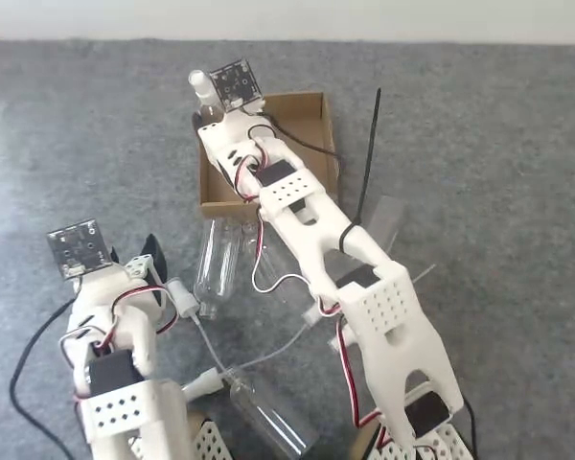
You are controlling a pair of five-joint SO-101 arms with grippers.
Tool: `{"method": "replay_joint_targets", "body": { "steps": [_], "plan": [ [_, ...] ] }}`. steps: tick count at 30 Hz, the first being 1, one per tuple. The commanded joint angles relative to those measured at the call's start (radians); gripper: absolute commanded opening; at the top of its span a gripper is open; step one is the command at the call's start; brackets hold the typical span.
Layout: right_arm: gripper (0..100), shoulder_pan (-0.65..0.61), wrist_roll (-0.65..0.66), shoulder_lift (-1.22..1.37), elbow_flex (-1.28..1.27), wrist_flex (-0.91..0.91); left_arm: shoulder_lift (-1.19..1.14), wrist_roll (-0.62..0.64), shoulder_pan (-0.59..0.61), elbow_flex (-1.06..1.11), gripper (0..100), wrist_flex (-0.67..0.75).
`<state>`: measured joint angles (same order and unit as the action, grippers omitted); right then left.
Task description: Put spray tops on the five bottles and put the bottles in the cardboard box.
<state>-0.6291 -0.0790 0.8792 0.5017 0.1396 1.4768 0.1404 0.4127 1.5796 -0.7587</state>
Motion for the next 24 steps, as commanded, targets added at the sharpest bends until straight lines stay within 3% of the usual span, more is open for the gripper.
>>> {"method": "replay_joint_targets", "body": {
  "steps": [1,14,21,24],
  "plan": [
    [7.7,0.002,-0.061,0.004,0.063,-0.079,0.012,-0.008,-0.003,-0.012,20,0.028],
    [8.0,0.002,-0.066,0.022,0.063,-0.081,0.012,-0.008,-0.003,-0.01,20,0.028],
    [22.7,0.001,-0.066,0.018,0.063,-0.035,0.012,-0.008,-0.003,-0.01,20,0.028],
    [24.3,0.001,-0.064,0.016,0.063,-0.03,0.012,-0.008,-0.003,-0.01,20,0.028]
  ]
}}
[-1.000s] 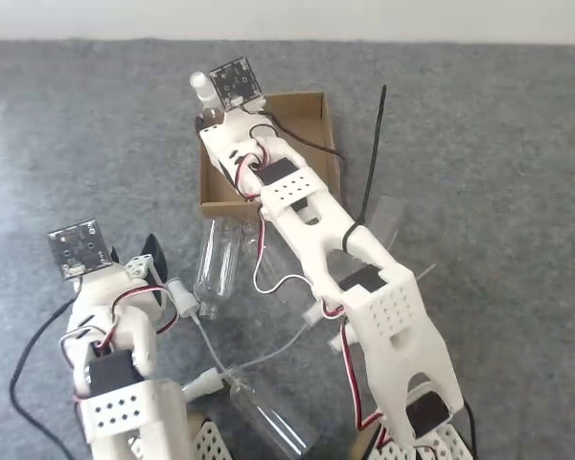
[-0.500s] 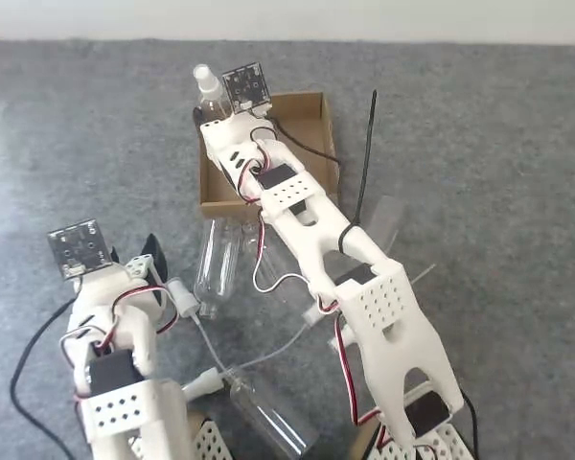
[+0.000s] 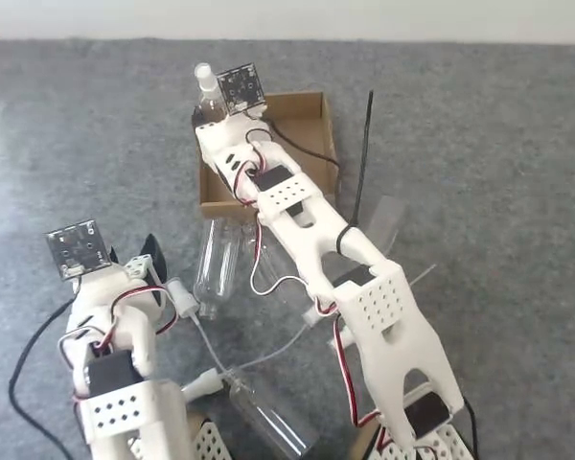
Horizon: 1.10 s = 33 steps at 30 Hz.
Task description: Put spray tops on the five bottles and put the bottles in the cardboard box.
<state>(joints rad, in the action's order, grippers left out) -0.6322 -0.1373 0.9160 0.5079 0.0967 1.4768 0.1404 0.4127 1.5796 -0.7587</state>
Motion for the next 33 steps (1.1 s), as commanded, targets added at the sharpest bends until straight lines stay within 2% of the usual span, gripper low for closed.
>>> {"method": "replay_joint_targets", "body": {
  "steps": [1,11,14,26,33],
  "plan": [
    [24.4,0.004,-0.006,-0.022,0.057,0.013,0.012,-0.008,-0.003,-0.01,20,0.028],
    [24.6,0.002,0.023,-0.027,0.057,0.021,0.012,-0.008,-0.003,-0.01,20,0.028],
    [24.6,-0.008,0.063,-0.039,0.063,0.065,0.012,-0.008,-0.003,-0.01,20,0.028],
    [24.6,-0.012,0.058,-0.124,0.064,0.234,0.012,-0.008,-0.003,-0.012,20,0.029],
    [24.4,-0.012,0.063,-0.214,0.063,0.417,0.012,-0.008,-0.003,-0.001,20,0.063]
  ]
}}
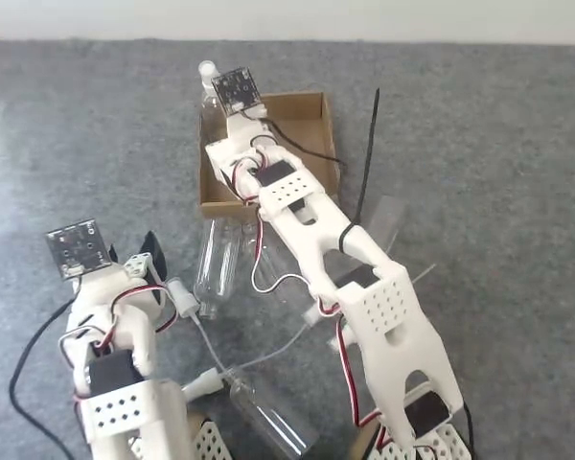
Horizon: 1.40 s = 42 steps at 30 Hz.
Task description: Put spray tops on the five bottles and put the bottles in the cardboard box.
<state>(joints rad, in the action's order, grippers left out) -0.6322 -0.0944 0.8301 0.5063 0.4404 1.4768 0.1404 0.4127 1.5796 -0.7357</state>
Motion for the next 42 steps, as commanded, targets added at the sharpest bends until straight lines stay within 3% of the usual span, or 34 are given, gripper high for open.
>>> {"method": "replay_joint_targets", "body": {
  "steps": [1,34,42],
  "plan": [
    [24.3,-0.012,0.021,-0.142,0.066,0.104,0.012,-0.008,-0.003,-0.001,20,0.04],
    [24.3,0.001,0.023,-0.756,0.064,1.15,0.012,-0.006,-0.005,0.001,20,0.04],
    [24.3,-0.105,0.023,-0.825,0.064,1.333,0.012,-0.008,-0.005,0.001,20,0.04]
  ]
}}
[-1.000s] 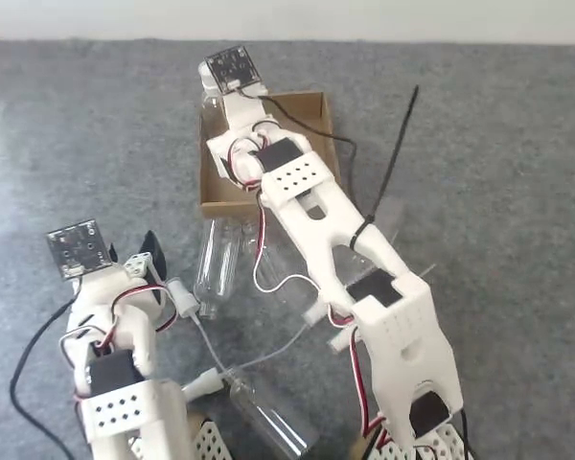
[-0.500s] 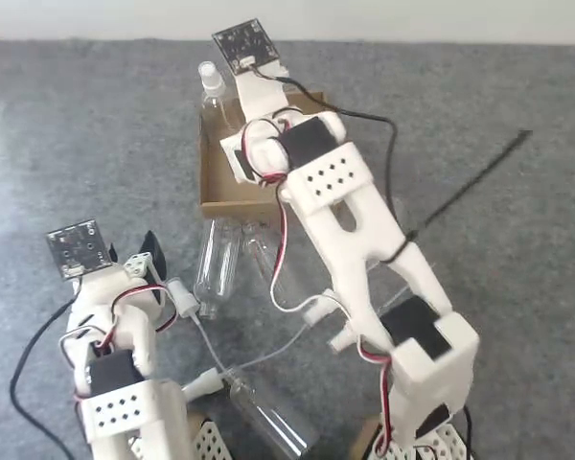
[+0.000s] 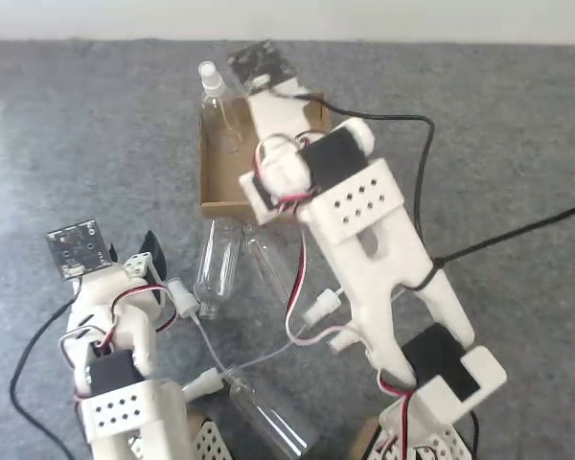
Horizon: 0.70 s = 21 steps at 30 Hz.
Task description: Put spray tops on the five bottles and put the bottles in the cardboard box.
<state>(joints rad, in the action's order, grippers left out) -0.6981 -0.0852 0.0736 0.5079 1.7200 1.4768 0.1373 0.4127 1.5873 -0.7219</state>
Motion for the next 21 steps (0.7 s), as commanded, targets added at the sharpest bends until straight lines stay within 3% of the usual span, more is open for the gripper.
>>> {"method": "replay_joint_targets", "body": {
  "steps": [1,12,21],
  "plan": [
    [24.3,-0.05,0.014,-0.068,0.063,0.064,0.012,-0.005,-0.005,-0.007,20,0.026],
    [24.3,-0.163,0.014,-0.067,-0.101,-0.001,0.012,-0.005,-0.005,-0.007,20,0.026],
    [24.3,-0.171,0.014,-0.067,-0.348,-0.257,0.012,-0.005,-0.005,-0.007,20,0.026]
  ]
}}
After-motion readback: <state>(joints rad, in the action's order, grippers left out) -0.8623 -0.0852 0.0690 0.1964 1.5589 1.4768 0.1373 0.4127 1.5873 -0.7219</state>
